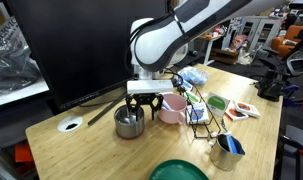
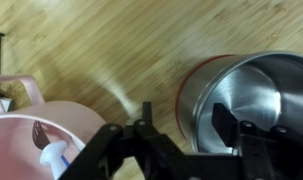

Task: Move the cup slightly down on the desk

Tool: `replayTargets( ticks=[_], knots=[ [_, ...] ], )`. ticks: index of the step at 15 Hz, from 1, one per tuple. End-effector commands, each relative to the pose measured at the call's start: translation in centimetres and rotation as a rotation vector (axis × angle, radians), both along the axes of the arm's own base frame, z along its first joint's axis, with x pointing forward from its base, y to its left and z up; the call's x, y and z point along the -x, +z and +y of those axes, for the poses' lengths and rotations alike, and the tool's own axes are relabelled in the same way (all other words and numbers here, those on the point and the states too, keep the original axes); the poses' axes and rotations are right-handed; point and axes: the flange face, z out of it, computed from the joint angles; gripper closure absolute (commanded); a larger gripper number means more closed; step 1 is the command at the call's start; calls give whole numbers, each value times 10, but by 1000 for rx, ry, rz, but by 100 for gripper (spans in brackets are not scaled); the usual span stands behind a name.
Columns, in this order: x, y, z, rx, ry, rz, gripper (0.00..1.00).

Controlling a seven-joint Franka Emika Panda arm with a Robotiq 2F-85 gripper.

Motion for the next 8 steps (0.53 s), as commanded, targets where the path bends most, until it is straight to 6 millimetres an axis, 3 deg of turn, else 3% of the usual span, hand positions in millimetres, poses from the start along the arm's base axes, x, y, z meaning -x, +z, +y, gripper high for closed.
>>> replayTargets(
  ticks=[1, 5, 8],
  knots=[
    [-2, 1, 2, -14, -13, 4, 66],
    [-2, 2, 3, -14, -11, 4, 95],
    [-2, 2, 3, -17, -10, 6, 100]
  ],
)
